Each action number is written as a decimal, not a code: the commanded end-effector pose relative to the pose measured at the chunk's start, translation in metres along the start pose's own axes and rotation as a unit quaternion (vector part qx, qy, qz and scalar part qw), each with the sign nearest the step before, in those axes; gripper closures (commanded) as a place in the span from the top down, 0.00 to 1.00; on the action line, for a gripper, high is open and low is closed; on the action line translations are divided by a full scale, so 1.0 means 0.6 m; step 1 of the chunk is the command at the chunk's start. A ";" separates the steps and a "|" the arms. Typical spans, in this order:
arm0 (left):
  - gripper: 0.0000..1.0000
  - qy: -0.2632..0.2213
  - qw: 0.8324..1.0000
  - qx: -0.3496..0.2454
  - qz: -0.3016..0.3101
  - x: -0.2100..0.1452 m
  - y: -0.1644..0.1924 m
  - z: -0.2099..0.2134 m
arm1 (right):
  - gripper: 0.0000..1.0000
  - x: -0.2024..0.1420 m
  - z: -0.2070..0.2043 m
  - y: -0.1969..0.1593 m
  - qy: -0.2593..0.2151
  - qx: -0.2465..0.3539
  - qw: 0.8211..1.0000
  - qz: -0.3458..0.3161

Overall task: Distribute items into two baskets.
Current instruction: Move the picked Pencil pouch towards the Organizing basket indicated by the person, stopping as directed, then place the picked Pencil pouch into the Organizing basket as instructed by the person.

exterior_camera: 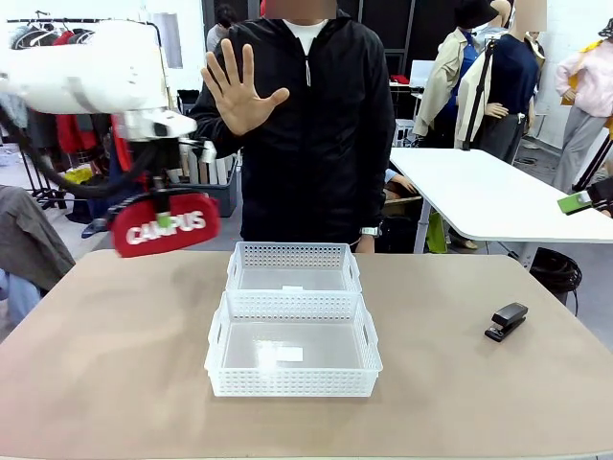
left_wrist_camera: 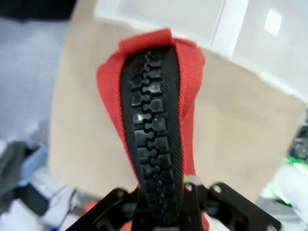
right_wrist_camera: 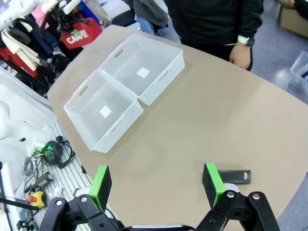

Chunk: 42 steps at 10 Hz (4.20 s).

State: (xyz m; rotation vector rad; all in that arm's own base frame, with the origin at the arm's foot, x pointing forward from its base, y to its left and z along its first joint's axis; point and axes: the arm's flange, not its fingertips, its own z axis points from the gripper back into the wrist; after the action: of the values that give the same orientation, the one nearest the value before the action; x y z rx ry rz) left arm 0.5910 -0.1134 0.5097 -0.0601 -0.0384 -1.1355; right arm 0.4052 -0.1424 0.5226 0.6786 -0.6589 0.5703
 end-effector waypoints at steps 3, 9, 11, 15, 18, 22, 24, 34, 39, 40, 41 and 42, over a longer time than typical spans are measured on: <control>0.00 0.009 1.000 -0.009 0.016 -0.108 -0.063 0.006 | 1.00 0.004 0.001 0.001 -0.003 0.000 1.000 0.003; 0.00 0.014 0.999 -0.011 0.032 -0.127 -0.058 0.012 | 1.00 0.004 0.001 0.001 -0.003 0.000 1.000 0.003; 0.00 0.014 0.999 -0.011 0.032 -0.127 -0.058 0.012 | 1.00 0.004 0.001 0.001 -0.003 0.000 1.000 0.003; 0.00 0.014 0.999 -0.011 0.032 -0.127 -0.058 0.012 | 1.00 0.004 0.001 0.001 -0.003 0.000 1.000 0.003; 0.00 0.014 0.999 -0.011 0.032 -0.127 -0.058 0.012 | 1.00 0.004 0.001 0.001 -0.003 0.000 1.000 0.003; 0.00 0.014 0.999 -0.011 0.032 -0.127 -0.058 0.012 | 1.00 0.004 0.001 0.001 -0.003 0.000 1.000 0.003; 0.00 0.014 0.999 -0.011 0.032 -0.127 -0.058 0.012 | 1.00 0.004 0.001 0.001 -0.003 0.000 1.000 0.003; 0.00 0.017 0.999 -0.040 0.030 -0.138 -0.115 0.019 | 1.00 0.004 0.001 0.001 -0.003 0.000 1.000 0.003; 0.00 -0.007 0.999 -0.049 -0.021 -0.165 -0.207 0.022 | 1.00 0.004 0.001 0.001 -0.003 0.000 1.000 0.003; 0.00 -0.010 0.998 -0.049 -0.037 -0.164 -0.225 0.023 | 1.00 0.004 0.001 0.001 -0.003 0.000 1.000 0.003; 0.00 -0.011 0.997 -0.049 -0.052 -0.161 -0.241 0.024 | 1.00 0.004 0.001 0.001 -0.003 0.000 1.000 0.003; 0.00 -0.009 0.997 -0.043 -0.066 -0.155 -0.257 0.024 | 1.00 0.004 0.001 0.001 -0.003 0.000 1.000 0.003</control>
State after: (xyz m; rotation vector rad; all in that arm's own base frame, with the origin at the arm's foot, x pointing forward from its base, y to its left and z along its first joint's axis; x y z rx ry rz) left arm 0.4207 -0.0960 0.5242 -0.1365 0.0182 -1.2250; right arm 0.4053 -0.1426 0.5226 0.6782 -0.6588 0.5699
